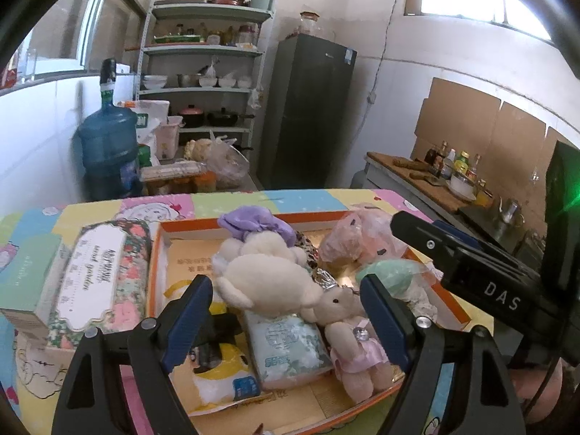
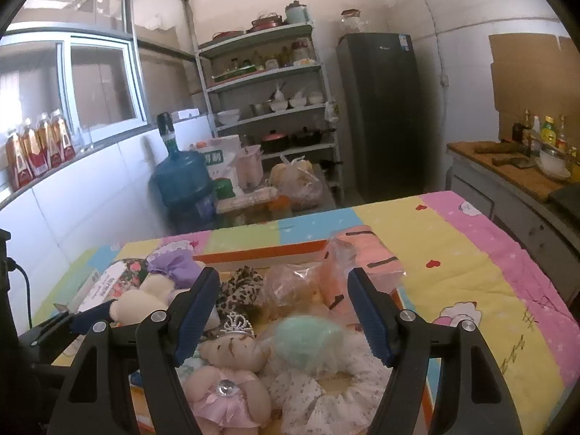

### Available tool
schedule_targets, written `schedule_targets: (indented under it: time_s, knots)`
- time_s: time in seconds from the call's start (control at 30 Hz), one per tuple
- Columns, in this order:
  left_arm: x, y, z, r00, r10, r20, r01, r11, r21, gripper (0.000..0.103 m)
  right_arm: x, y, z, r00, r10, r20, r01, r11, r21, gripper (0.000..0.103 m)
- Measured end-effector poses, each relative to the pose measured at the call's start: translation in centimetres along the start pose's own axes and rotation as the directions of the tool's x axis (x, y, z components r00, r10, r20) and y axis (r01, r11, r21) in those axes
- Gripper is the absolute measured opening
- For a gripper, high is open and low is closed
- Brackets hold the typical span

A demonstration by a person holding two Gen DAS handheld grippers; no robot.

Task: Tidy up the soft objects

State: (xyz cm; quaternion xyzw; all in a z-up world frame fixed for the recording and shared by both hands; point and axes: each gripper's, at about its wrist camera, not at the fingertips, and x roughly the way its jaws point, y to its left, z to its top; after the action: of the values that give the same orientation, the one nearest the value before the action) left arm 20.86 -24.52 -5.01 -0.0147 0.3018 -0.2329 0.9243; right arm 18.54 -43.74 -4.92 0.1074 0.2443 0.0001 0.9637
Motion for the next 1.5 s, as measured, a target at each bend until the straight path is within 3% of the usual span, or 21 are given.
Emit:
schedule_targets:
  time_s: [0.33, 0.97, 1.5]
  knots:
    - [-2.7, 0.7, 0.0, 0.998, 0.043, 0.042, -0.043, 0.999, -0.003, 0.083, -2.3, 1.7, -0.2, 0.999, -0.02, 0.03, 0.02, 1.0, -0.018, 0.075]
    - [-7.4, 0.5, -0.4, 0.992, 0.053, 0.112, -0.054, 0.999, 0.005, 0.083, -6.2, 4.5, -1.1, 0.995, -0.078, 0.061, 0.081, 0.995, -0.061, 0.075]
    - [-12.3, 1.5, -1.9, 0.966, 0.182, 0.183, -0.184, 0.983, -0.008, 0.083, -10.1, 8.6, -2.8, 0.983, -0.126, 0.134, 0.142, 0.983, -0.119, 0.075]
